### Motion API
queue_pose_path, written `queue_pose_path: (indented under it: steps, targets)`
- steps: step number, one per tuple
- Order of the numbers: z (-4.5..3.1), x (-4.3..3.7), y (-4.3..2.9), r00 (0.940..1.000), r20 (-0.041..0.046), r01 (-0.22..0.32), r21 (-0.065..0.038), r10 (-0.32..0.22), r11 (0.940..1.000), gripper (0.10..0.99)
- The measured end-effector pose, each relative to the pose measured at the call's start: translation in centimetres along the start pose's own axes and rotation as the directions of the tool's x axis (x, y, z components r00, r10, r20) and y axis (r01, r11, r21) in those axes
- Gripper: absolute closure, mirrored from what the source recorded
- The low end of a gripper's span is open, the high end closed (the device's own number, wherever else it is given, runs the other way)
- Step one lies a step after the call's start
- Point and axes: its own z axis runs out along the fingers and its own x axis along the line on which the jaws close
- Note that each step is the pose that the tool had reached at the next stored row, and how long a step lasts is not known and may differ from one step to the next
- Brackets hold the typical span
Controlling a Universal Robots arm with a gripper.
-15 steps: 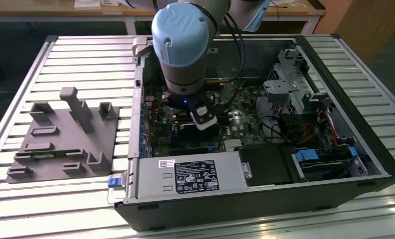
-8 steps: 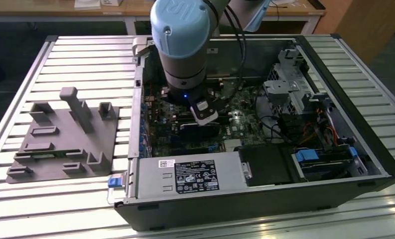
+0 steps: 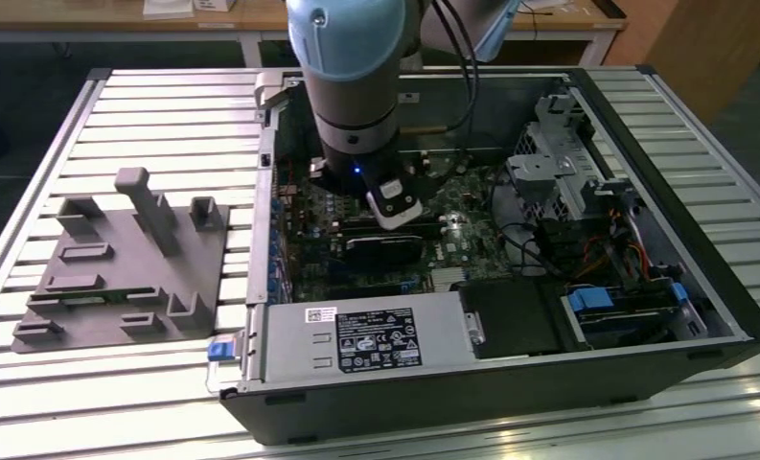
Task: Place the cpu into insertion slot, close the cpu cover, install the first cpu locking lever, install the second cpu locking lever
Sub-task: 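Install the second cpu locking lever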
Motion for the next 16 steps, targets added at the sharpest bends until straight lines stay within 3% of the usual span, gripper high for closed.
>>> queue_pose_path:
  steps: [2,4,9,16]
  targets:
    - [-0.02,-0.05,0.05,1.0,0.0059,-0.006,0.024,0.006,0.9997,0.98]
    - [0.05,-0.2,0.22,0.9999,0.0092,-0.009,0.038,0.009,0.9993,0.98]
    - [0.36,-0.8,1.12,0.9999,0.0109,-0.01,0.045,0.01,0.9989,0.98]
    - [1.08,-1.24,3.22,0.9999,0.0133,-0.008,0.063,0.008,0.998,0.98]
